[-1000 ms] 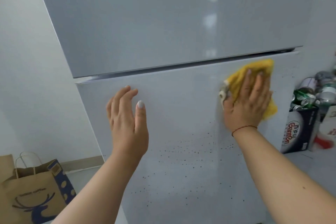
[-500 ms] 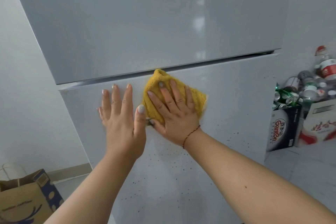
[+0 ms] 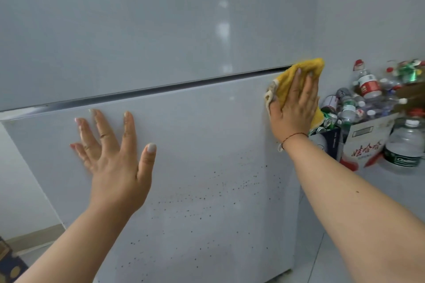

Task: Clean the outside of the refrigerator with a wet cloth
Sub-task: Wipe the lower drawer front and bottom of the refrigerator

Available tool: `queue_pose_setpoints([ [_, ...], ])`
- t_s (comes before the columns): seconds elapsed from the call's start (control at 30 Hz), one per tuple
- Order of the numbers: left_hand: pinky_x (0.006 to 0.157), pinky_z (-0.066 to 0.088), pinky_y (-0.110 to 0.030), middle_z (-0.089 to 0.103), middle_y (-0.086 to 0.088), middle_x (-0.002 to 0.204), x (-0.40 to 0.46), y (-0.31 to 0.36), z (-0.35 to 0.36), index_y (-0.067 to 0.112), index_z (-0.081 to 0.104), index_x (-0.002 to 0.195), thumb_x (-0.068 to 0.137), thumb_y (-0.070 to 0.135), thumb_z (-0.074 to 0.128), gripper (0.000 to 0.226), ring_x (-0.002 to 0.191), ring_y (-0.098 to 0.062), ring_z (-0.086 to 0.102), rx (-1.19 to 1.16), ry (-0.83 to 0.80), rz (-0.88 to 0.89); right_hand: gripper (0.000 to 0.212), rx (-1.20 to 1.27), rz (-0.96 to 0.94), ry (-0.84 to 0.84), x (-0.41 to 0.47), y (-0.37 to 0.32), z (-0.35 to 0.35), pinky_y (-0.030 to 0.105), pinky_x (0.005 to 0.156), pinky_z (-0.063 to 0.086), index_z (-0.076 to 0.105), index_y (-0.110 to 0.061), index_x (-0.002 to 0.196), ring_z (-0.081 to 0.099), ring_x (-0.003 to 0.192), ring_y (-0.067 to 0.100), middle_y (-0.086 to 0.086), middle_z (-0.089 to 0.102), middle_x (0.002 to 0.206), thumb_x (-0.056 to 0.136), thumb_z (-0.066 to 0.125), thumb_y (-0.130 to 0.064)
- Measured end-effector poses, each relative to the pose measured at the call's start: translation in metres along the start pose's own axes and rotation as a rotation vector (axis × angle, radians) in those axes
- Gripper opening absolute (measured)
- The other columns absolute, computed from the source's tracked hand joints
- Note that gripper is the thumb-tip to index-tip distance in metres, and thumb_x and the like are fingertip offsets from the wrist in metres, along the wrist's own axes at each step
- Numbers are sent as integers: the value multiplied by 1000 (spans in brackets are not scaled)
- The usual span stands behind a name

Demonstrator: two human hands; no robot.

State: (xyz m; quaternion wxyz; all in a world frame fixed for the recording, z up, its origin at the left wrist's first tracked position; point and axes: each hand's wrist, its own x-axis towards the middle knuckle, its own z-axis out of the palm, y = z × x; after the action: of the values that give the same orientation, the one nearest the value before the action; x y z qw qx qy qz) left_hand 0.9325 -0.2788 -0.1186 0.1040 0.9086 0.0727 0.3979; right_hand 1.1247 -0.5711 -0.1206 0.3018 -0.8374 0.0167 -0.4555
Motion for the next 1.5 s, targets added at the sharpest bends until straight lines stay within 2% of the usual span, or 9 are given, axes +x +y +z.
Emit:
queue_pose_setpoints([
  [0.23, 117, -16, -45, -15, 0, 163, -3, -5, -10, 32, 18, 155, 87, 71, -1, 80, 146, -16, -28, -78, 9, -14, 63, 215, 581, 4, -29, -34, 9, 40, 119, 1, -4, -13, 152, -2, 148, 27, 11, -1, 160, 101, 17, -44],
  [0.5, 113, 1, -40, 2, 24, 159, -1, -27, -28, 42, 26, 149, 87, 66, 1, 71, 145, 5, -13, -269, -26, -8, 66, 406, 777, -82, -124, -134, 30, 42, 119, -1, -5, -14, 152, -8, 147, 25, 8, -5, 160, 100, 27, -39],
  [0.73, 122, 3, -44, 20, 34, 150, 2, -55, -37, 58, 32, 133, 83, 82, 0, 64, 144, 11, 0, -493, -98, 83, 73, 270, 80, -55, -221, -194, 57, 55, 115, 7, 10, -6, 150, 7, 143, 40, 21, 11, 156, 94, 31, -46],
  [0.9, 120, 7, -22, 32, 22, 153, 8, -65, -49, 45, 44, 134, 84, 82, 10, 70, 145, 9, 9, -721, -219, 74, 74, 150, -449, -28, -253, -209, 73, 59, 115, 7, -1, -14, 153, 1, 146, 37, 10, -14, 159, 98, 35, -48],
  [1.03, 118, 11, -20, 37, 20, 152, 5, -72, -63, 36, 49, 135, 88, 63, 10, 66, 144, 9, 13, -812, -310, 53, 75, 28, -850, -54, -262, -222, 77, 54, 116, -7, 11, -17, 152, -10, 146, 31, 7, 1, 159, 92, 49, -40],
  [1.1, 121, 4, -26, 33, 12, 155, 12, -68, -70, 26, 49, 138, 80, 76, 8, 87, 147, 3, 11, -783, -358, 77, 69, -19, -1056, -113, -262, -230, 74, 51, 116, -12, 18, -19, 151, -5, 147, 29, 4, 11, 158, 91, 49, -33],
  [1.23, 95, -3, 3, 15, -19, 159, 29, -59, -84, -17, 6, 142, 5, 106, 10, 185, 150, -26, 3, -672, -478, 123, 65, -218, -1494, -211, -259, -235, 75, 49, 114, -17, 12, -20, 153, 1, 148, 25, 3, 7, 161, 92, 34, -32],
  [1.4, 123, 5, -34, 35, 18, 153, 6, -81, -61, 33, 50, 136, 76, 88, 12, 90, 145, 8, 13, -711, -279, 98, 63, -226, -1805, -263, -250, -216, 84, 50, 115, -14, 21, -16, 151, 6, 148, 25, 7, 14, 159, 96, 31, -45],
  [1.5, 121, 6, -26, 34, 21, 152, 7, -80, -56, 39, 48, 133, 82, 84, 11, 78, 144, 8, 12, -661, -250, 94, 57, -179, -1796, -183, -234, -191, 84, 47, 117, -11, 30, -18, 148, 16, 146, 20, 3, 25, 156, 98, 30, -44],
])
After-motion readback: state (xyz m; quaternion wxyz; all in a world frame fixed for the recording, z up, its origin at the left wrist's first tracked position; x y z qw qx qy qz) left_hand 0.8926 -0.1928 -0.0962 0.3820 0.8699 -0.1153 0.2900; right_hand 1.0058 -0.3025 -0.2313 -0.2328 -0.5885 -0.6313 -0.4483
